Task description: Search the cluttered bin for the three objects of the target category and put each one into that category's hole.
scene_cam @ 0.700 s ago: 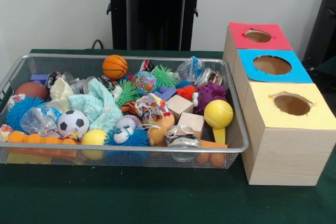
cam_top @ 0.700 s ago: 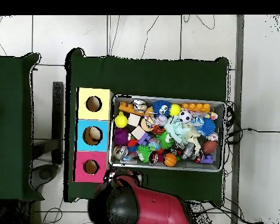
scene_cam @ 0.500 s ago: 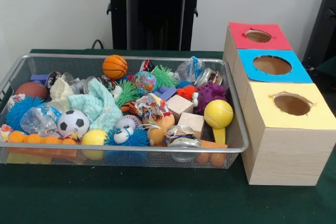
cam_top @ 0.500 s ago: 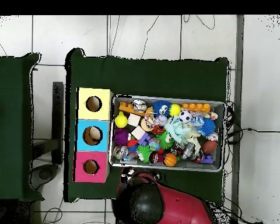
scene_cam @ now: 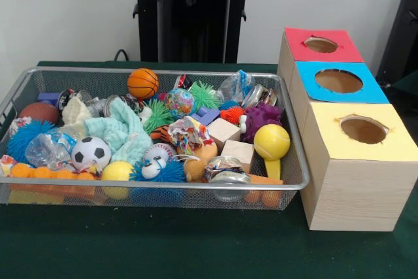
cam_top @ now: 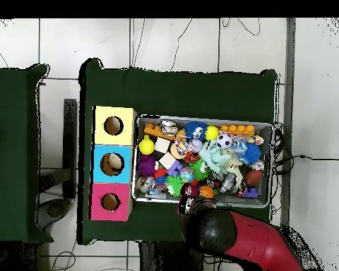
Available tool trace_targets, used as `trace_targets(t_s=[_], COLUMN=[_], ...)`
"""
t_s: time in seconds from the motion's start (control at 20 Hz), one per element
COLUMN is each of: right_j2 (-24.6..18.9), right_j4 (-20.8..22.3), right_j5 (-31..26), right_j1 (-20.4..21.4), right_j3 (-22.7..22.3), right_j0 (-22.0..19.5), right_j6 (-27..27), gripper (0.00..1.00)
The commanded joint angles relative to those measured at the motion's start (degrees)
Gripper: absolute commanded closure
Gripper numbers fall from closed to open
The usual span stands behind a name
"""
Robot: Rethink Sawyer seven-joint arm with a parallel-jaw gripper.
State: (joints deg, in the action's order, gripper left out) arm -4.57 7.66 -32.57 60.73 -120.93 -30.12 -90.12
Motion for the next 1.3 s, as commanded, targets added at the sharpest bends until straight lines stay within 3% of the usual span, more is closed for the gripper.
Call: trace_targets(t_s=[0.05,0.35,0.75,1.3], right_j2=[-8.99,-12.27,-14.40,-13.49], right_j4=[8.12,11.70,15.05,17.30], right_j5=[0.02,5.61,7.61,11.95], right_j1=[-9.45,-15.65,-21.41,-25.04], right_j3=[9.93,13.34,18.23,19.99], right_j0=[-3.20,-5.11,-4.76,-1.49], right_j6=[9.70,7.84,5.00,-0.90], gripper=[0.00,0.00,0.00,0.00])
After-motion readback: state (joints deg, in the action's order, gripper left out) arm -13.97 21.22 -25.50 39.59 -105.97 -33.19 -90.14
